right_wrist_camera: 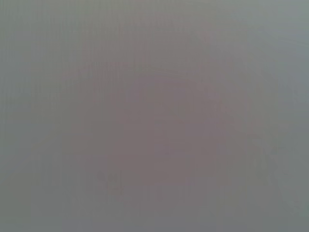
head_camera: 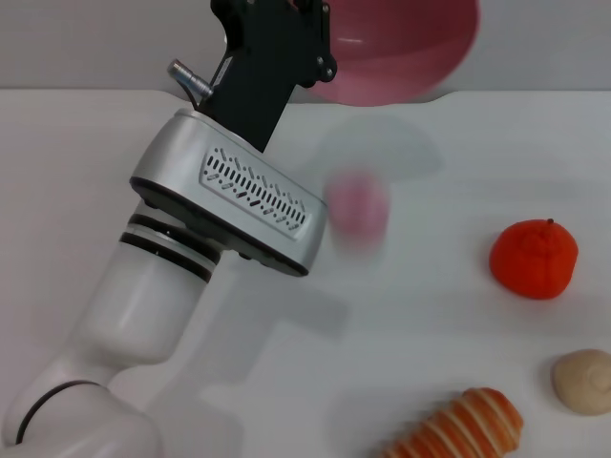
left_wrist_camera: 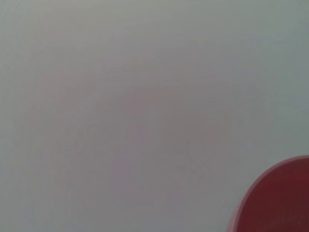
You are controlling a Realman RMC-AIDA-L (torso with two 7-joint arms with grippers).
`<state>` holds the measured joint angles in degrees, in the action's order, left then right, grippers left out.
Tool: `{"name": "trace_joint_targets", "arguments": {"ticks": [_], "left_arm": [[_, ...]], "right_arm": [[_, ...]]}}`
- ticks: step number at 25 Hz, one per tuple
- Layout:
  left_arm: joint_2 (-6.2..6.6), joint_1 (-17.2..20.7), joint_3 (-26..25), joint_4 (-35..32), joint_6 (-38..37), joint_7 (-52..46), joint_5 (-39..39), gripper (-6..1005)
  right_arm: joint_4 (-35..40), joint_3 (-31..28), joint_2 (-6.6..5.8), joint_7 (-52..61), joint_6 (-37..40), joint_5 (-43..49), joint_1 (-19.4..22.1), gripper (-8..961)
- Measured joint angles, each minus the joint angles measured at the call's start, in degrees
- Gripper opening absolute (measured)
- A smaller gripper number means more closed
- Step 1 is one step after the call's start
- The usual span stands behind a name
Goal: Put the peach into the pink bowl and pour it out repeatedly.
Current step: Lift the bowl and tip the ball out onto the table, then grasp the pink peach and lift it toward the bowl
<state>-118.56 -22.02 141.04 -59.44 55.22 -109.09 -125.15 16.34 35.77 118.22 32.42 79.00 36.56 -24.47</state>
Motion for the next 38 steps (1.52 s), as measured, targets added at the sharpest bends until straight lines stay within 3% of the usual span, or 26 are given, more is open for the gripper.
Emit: {"name": "trace_joint_targets", "arguments": {"ticks": [25, 28, 31, 32, 35, 37, 38], "left_arm": [[0.09, -0.4, -1.5, -0.4, -4.4, -2.5, 0.7, 70], [0.04, -0.4, -2.3, -0.8, -5.6, -2.8, 1.0, 71], [0.22, 0.2, -8.5, -5.4, -16.9, -5.7, 4.5, 71], [0.22, 0.2, -8.5, -5.4, -16.9, -5.7, 4.5, 71], [0.14, 0.2, -21.8, -10.6, -40.2, -6.7, 10.2, 71], [0.14, 0.2, -21.8, -10.6, -40.2, -6.7, 10.2, 72], [0.16, -0.9, -27.6, -11.0, -49.8, -6.9, 13.5, 72]], "right_arm": [[0.0, 0.1, -0.02, 0.4, -0.8, 0.1, 0.0, 455], [0.5, 0.9, -0.45, 3.9, -1.0, 1.9, 0.1, 454], [3.7, 1.5, -1.34, 13.8, -1.2, 8.6, 0.8, 454], [7.9, 1.6, -1.73, 22.1, -0.4, 15.1, 1.4, 454], [13.7, 1.6, -1.90, 30.5, 1.9, 22.5, 1.9, 454], [20.9, 1.6, -1.92, 39.1, 6.7, 30.7, 2.2, 454], [23.2, 1.6, -1.93, 41.2, 9.0, 33.1, 2.2, 454]]}}
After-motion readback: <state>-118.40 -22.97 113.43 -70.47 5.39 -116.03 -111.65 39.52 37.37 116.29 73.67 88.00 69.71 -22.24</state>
